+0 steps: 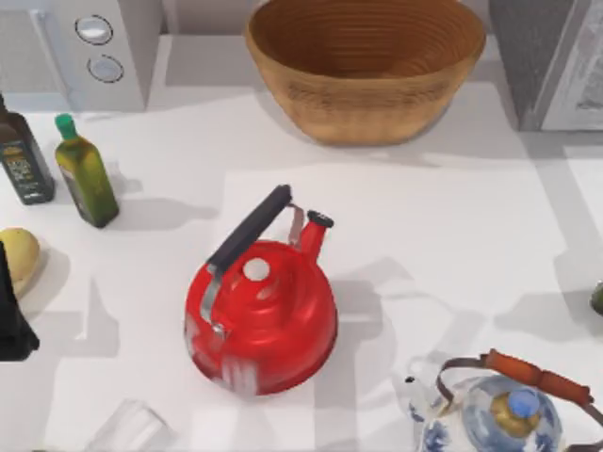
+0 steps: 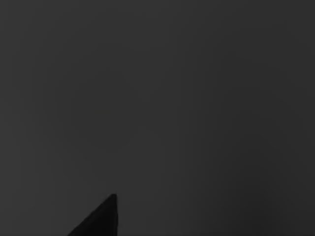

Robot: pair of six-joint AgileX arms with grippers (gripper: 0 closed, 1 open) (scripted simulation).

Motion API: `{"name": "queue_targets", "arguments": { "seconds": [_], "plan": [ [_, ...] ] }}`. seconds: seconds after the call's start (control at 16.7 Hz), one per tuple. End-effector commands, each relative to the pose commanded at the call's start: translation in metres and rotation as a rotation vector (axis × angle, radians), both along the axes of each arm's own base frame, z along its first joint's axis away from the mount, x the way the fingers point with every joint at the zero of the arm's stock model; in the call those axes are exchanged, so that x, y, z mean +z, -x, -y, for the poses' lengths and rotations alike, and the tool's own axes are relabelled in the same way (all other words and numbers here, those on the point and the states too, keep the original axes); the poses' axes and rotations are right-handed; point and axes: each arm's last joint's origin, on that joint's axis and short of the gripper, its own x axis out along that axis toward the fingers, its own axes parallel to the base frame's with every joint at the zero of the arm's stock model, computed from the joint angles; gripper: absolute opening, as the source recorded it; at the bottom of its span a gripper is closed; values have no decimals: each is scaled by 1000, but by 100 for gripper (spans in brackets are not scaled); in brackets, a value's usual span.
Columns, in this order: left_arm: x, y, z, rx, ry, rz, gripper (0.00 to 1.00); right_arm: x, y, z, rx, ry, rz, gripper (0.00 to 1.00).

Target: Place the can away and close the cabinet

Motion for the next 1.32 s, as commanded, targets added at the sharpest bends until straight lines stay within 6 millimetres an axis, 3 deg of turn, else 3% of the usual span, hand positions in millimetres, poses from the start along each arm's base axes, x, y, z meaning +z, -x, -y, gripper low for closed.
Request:
{"name": "queue_targets", "arguments": {
  "seconds": [0.18, 0.36, 0.54, 0.72, 0.84, 1.08, 1.32],
  "plan": [
    [0, 0, 0, 0, 0, 0, 100, 3, 9, 2, 2, 7, -6, 100],
    [0, 0, 0, 0, 0, 0, 100, 7, 32, 7, 3, 17, -14, 100],
    [0, 0, 0, 0, 0, 0, 100, 4, 70, 14, 0, 26, -27, 100],
    [0, 0, 0, 0, 0, 0, 100, -20, 122, 24, -5, 31, -54, 100],
    [0, 0, 0, 0, 0, 0, 100, -54, 159, 30, -7, 32, -86, 100],
    [0, 0, 0, 0, 0, 0, 100, -156, 231, 39, -6, 28, -141, 100],
    [0, 0, 0, 0, 0, 0, 100, -257, 281, 44, 0, 18, -110, 100]
  ]
}}
